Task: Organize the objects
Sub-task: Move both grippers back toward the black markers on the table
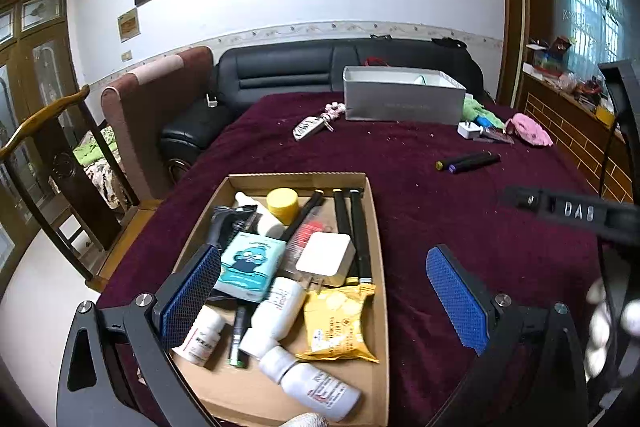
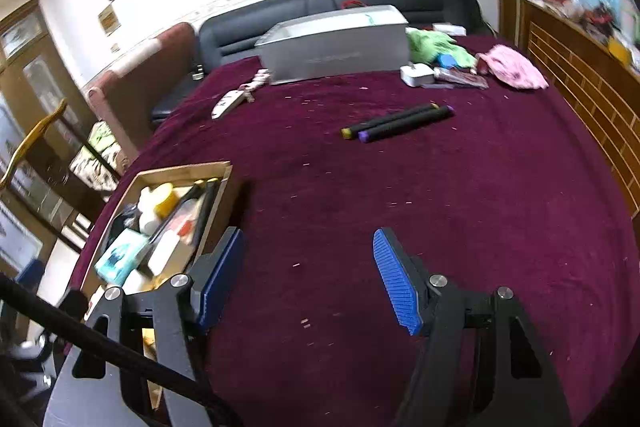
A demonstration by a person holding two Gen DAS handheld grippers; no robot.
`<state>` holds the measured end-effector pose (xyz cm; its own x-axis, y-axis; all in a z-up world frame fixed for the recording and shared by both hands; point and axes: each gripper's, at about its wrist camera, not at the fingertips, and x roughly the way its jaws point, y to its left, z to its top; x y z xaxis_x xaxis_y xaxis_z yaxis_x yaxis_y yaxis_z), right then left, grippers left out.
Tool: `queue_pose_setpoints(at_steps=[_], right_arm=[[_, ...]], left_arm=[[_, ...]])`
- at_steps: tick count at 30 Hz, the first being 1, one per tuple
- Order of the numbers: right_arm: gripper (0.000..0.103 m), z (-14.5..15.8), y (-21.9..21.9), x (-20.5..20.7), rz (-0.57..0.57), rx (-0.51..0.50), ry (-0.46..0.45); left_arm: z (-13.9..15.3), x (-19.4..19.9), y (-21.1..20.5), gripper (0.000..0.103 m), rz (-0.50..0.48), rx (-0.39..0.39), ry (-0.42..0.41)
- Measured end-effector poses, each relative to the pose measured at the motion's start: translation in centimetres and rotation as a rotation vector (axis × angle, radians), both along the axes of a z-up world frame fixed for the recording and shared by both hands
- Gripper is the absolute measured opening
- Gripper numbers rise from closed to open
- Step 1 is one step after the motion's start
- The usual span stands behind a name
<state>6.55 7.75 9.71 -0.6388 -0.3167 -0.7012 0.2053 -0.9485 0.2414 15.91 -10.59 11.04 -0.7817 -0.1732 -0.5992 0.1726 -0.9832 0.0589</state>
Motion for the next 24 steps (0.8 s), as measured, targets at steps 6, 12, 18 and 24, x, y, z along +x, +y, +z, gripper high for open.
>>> queue_pose_setpoints(at_steps=[6,12,18,24], right_arm=[[0.066,-0.9,1.6,-2.0,-0.03,0.003,-0.037],[0.066,-1.8,3.4,-6.2,-0.074,-0.025,-0.093],[0.066,-3.7,7.6,-13.4,-0.187,-0.125,-0.23],[0.066,-6.4,8.2,-17.4,-0.255,-0.147,-0.317]], left_arm=[[-0.8,-1.2,0.6,0.101,-0.011,0.0,-0.035],[-1.5,-1.8,-0.1,0.101,-0.001,0.018,-0.065],[-1.9,-2.7,-0.5,0.101,-0.023,0.049,-0.082],[-2.8,-3.7,-0.7,0.101,-0.07,0.081,-0.115]])
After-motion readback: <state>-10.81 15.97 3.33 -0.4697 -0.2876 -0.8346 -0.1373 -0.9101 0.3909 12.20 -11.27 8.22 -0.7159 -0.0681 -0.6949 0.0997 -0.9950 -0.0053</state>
